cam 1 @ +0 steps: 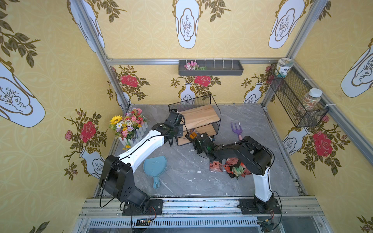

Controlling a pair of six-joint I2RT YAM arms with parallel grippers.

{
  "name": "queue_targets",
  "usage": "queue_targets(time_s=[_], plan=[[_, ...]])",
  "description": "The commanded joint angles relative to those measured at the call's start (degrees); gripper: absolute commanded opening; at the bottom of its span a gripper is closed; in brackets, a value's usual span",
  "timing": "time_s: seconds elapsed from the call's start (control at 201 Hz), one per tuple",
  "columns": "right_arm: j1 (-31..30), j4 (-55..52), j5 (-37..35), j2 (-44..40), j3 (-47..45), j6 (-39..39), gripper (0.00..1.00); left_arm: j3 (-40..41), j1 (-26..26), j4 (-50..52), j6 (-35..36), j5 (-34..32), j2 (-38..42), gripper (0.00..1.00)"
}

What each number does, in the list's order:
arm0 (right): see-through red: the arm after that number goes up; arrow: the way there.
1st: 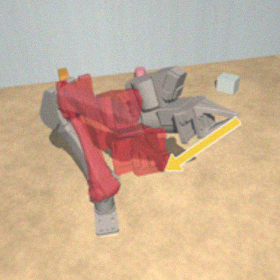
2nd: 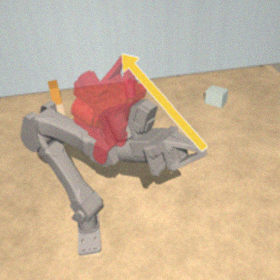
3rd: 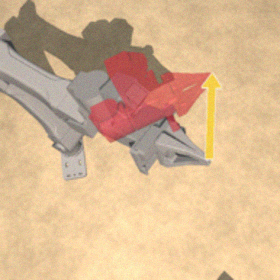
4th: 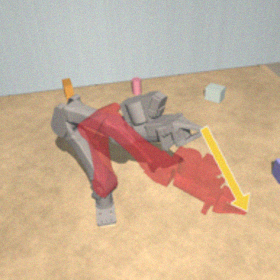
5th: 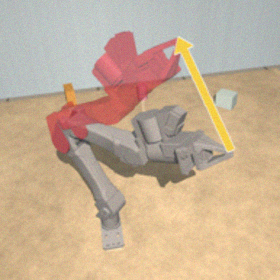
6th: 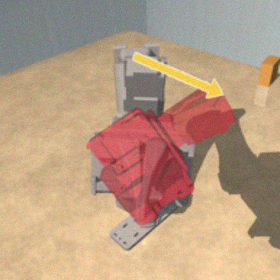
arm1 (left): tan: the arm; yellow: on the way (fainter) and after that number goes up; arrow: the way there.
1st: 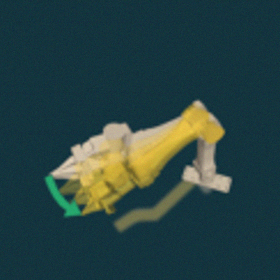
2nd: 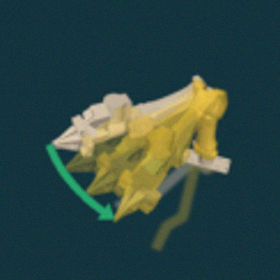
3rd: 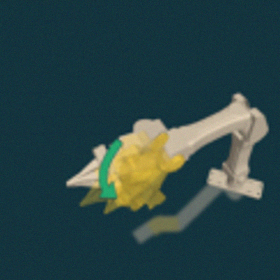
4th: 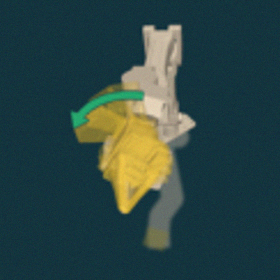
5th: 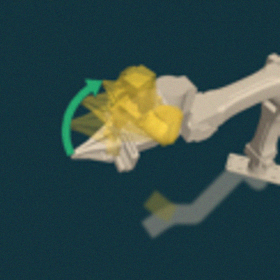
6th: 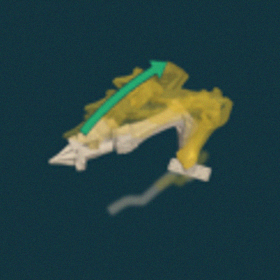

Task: Remove the tea bags from the shelf
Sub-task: Pick up the tea bag from the shelf.

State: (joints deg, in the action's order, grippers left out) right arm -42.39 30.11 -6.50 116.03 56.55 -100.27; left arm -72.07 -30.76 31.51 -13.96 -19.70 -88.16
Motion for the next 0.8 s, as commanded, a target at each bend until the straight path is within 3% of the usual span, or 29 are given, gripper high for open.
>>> queue_targets(time_s=[0.0,0.483,0.792], plan=[[-0.06,-1.65,-1.37,-1.84,0.53,0.50,0.00,0.40,-0.09,2.09,0.68,1.17,0.00,0.00],[-0.49,-13.79,2.28,-11.89,2.34,3.66,0.00,1.17,-0.09,2.44,0.78,1.24,0.55,0.00],[0.28,-24.76,4.42,-22.40,1.35,10.76,0.00,1.19,-0.09,2.16,0.68,1.16,0.52,0.00]])
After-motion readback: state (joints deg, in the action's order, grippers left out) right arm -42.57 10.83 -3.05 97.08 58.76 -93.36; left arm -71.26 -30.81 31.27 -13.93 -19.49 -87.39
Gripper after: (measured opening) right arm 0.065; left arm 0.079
